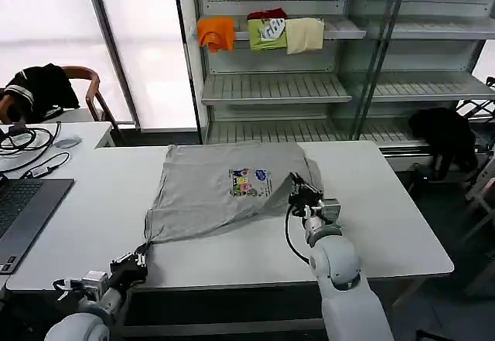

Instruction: Fold and organize the clothes.

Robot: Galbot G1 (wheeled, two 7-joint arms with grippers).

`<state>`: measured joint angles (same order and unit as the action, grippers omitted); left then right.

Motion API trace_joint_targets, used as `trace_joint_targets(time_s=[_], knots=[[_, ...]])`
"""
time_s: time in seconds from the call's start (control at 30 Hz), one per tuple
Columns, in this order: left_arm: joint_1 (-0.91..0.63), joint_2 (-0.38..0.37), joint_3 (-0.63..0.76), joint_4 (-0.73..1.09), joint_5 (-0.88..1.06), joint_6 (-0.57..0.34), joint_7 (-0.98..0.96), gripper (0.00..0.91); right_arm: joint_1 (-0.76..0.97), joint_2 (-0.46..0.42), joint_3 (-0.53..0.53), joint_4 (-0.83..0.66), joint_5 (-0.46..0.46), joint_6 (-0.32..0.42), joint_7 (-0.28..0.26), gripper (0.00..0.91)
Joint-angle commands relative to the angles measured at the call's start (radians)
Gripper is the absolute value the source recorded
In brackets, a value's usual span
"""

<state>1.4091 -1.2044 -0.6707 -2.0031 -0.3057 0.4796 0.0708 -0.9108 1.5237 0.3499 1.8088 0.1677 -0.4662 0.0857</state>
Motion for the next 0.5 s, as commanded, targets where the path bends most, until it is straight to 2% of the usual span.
trace_joint_targets(time_s=[0.03, 0.13, 0.5], knots=[[-0.219, 0.008, -0.019, 0.002, -0.124, 0.068, -0.016, 0.0, 0.036, 0.003, -0.001, -0.016, 0.001, 0.011, 0.009, 0.0], [-0.289, 0.011, 0.003, 0.033, -0.143, 0.098, -0.021, 0.0, 0.063, 0.007, -0.003, -0.045, -0.007, 0.005, 0.012, 0.0], [-0.476, 0.016, 0.101, 0.212, -0.079, 0.097, -0.032, 0.0, 0.13, 0.022, 0.005, -0.167, -0.023, 0.019, 0.019, 0.0]])
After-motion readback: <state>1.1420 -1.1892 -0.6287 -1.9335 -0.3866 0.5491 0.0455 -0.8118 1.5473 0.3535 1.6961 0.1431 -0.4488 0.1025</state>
